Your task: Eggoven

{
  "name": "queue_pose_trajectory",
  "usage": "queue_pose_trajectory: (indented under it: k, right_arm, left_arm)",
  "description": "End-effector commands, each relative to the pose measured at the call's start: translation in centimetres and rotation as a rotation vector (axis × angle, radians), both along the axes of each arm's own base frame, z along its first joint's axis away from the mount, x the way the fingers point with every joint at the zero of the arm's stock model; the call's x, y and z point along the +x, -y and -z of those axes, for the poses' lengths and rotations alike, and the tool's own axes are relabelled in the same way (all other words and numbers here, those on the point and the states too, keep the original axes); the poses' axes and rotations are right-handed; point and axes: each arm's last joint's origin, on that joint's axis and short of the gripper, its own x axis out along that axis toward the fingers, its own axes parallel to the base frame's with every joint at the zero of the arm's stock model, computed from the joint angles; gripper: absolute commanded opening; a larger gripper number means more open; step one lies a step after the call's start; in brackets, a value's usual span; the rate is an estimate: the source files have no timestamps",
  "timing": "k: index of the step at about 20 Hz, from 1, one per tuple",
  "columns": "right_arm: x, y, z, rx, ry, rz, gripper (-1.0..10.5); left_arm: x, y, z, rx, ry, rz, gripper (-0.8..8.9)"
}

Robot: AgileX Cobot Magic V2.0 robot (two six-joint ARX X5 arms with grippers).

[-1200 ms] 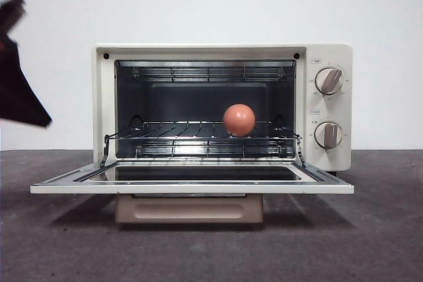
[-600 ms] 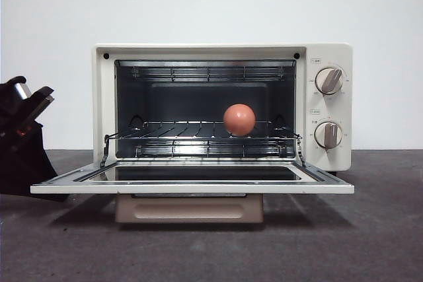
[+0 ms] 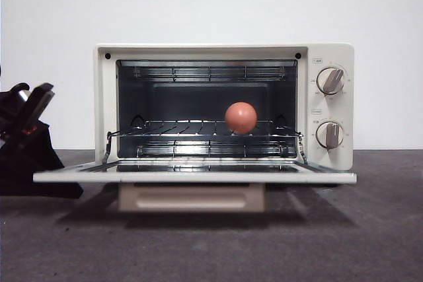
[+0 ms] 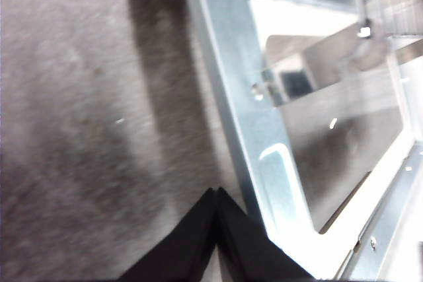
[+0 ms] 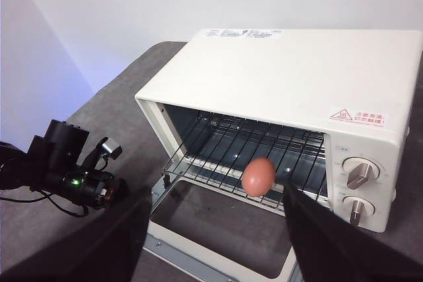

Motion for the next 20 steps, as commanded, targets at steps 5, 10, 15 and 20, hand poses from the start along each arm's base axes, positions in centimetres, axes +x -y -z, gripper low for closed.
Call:
queue_pose_trajectory:
  k: [5, 10, 15, 20]
  right_arm:
    - [-0.1, 0.0, -0.6, 0.002, 0.019, -0.007, 3.2]
    - [-0.1, 0.0, -0.6, 0.002, 0.019, -0.007, 3.2]
    - [-0.2, 0.0, -0.4, -0.007, 0.006, -0.007, 3.2]
    - [-0.2, 0.1, 0.0, -0.037, -0.023, -0.007, 3.2]
  left_arm:
    - [1.3, 0.0, -1.1, -0.183, 0.04, 0.014, 0.06]
    - [2.8, -0.2, -3.1, -0.278, 0.161, -0.054, 0.06]
    - [4.0, -0.2, -5.1, -0.325, 0.249, -0.088, 0.07]
    - [3.9, -0.1, -6.0, -0.329, 0.259, -0.086, 0.07]
